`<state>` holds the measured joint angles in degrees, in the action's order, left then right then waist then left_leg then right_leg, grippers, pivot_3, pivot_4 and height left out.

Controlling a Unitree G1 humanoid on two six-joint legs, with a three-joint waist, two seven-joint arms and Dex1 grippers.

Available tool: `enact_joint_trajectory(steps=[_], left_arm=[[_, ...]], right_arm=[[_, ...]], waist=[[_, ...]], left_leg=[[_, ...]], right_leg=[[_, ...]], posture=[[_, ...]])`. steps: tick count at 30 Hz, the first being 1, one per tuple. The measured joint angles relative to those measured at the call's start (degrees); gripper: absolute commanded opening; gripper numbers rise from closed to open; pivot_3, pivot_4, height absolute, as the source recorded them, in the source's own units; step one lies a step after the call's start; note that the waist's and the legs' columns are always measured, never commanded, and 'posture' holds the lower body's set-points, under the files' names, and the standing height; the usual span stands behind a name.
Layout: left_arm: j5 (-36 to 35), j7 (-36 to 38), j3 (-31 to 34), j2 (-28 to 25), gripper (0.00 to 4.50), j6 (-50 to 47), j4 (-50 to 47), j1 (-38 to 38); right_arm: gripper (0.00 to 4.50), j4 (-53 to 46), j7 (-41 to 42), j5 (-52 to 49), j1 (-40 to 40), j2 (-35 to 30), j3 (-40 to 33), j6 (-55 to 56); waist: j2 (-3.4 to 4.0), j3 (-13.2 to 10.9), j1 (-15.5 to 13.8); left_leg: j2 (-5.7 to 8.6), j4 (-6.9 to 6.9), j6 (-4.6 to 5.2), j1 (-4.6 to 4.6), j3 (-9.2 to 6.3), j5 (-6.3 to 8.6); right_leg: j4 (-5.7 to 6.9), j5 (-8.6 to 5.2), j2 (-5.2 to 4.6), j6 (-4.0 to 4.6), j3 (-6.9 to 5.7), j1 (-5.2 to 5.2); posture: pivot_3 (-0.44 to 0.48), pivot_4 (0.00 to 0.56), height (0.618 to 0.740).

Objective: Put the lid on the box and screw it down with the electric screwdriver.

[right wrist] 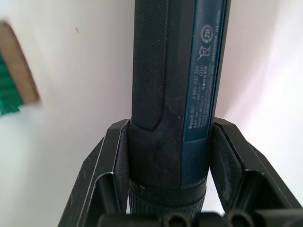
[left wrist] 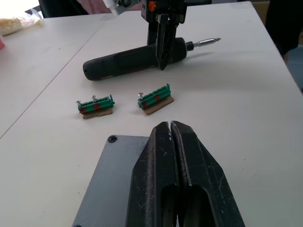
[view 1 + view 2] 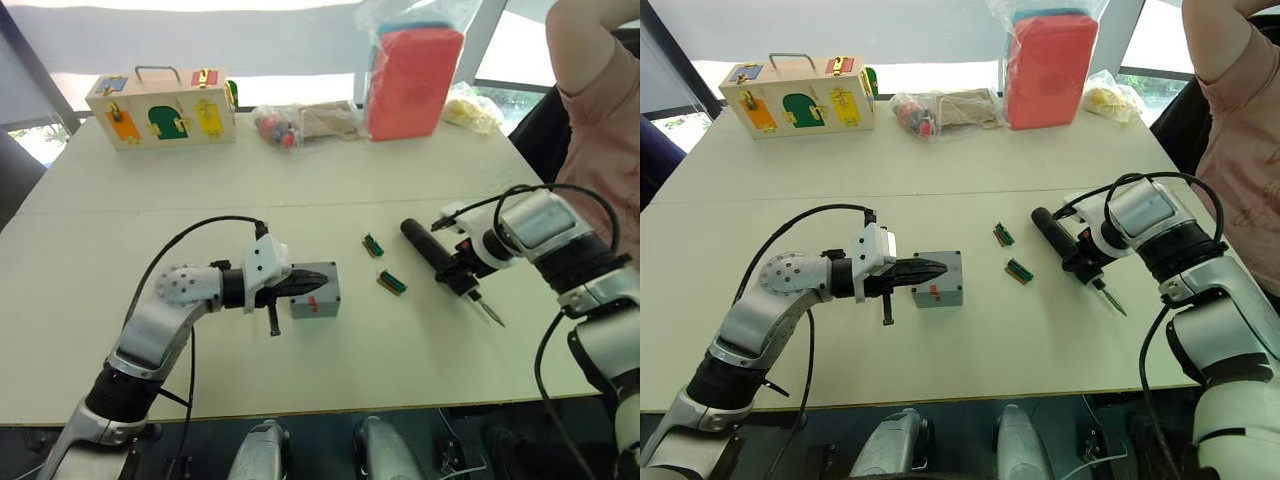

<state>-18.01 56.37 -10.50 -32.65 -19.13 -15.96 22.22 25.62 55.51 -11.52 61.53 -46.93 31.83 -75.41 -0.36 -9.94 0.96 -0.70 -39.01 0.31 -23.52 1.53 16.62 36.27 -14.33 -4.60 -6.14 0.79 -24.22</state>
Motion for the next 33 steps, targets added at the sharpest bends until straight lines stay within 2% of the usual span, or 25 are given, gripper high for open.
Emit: enact_joint_trajectory(steps=[3,6,9,11,14,21,28,33], left_arm=[[0.1,0.5,0.1,-0.9,0.00,0.2,0.1,0.0],[0.1,0.9,0.3,-1.7,0.00,0.2,0.4,0.2],[0.1,1.6,0.3,-2.4,0.00,0.2,0.8,0.7],[0.0,2.1,0.3,-3.0,0.00,-0.1,1.3,0.9],[0.0,3.0,0.3,-3.6,0.00,-0.3,2.1,1.1],[0.1,5.0,0.5,-5.0,0.00,-0.3,4.9,3.9],[1.2,6.0,0.2,-5.1,0.00,0.1,7.5,5.2],[4.1,6.0,-2.2,-3.8,0.00,2.2,10.8,5.6]], right_arm=[[1.82,-4.9,-0.4,-1.2,-0.2,-0.4,-5.6,1.6],[1.82,-16.5,-1.9,-8.1,-3.0,2.7,-22.1,3.7],[1.82,-30.9,-7.9,-13.7,-8.2,13.9,-37.1,13.7],[1.82,-38.1,-11.7,-16.0,-12.8,21.5,-41.1,20.9],[1.82,-42.2,-16.3,-16.9,-18.5,29.0,-41.6,29.1],[1.82,-42.5,-19.5,-12.4,-28.2,37.5,-37.3,50.4],[1.82,-39.1,-21.5,-8.1,-30.8,40.0,-32.6,62.1],[1.82,-38.9,-22.7,-7.5,-33.7,40.7,-29.6,63.3]], waist=[[0.26,-0.2,-0.2],[0.33,-0.3,-0.1],[0.30,-0.3,-0.2],[0.30,-0.3,-0.4],[0.31,-0.3,-0.5],[0.31,-0.3,-0.2],[0.32,-0.3,0.1],[0.32,-0.3,-0.2]], left_leg=[[0.02,0.00,-0.01,-0.21,0.02,-0.01],[-0.01,0.01,-0.02,-0.40,-0.03,-0.01],[-0.05,0.03,-0.02,-0.41,-0.14,-0.01],[-0.03,-0.01,-0.05,-0.41,-0.17,-0.03],[0.06,-0.16,-0.15,-0.43,-0.12,-0.10],[0.21,-0.13,-0.19,-0.40,-0.07,-0.12],[0.17,-0.12,-0.25,-0.38,-0.07,-0.16],[0.19,-0.13,-0.26,-0.38,-0.04,-0.17]], right_leg=[[0.07,0.09,-0.02,-0.17,0.03,-0.25],[0.09,0.10,0.05,-0.19,0.01,-0.42],[0.09,0.10,0.15,-0.18,-0.06,-0.38],[0.13,0.10,0.12,-0.18,-0.07,-0.34],[0.13,0.26,-0.10,-0.40,0.01,-0.26],[-0.08,0.44,0.01,-0.42,0.09,-0.23],[-0.03,0.43,0.07,-0.42,0.09,-0.26],[-0.04,0.44,0.04,-0.42,0.11,-0.25]], posture=[[0.000,0.150,0.730],[0.000,0.150,0.730],[0.000,0.150,0.730],[0.000,0.150,0.730],[0.000,0.150,0.730],[0.000,0.150,0.730],[0.000,0.150,0.730],[0.000,0.150,0.730]])
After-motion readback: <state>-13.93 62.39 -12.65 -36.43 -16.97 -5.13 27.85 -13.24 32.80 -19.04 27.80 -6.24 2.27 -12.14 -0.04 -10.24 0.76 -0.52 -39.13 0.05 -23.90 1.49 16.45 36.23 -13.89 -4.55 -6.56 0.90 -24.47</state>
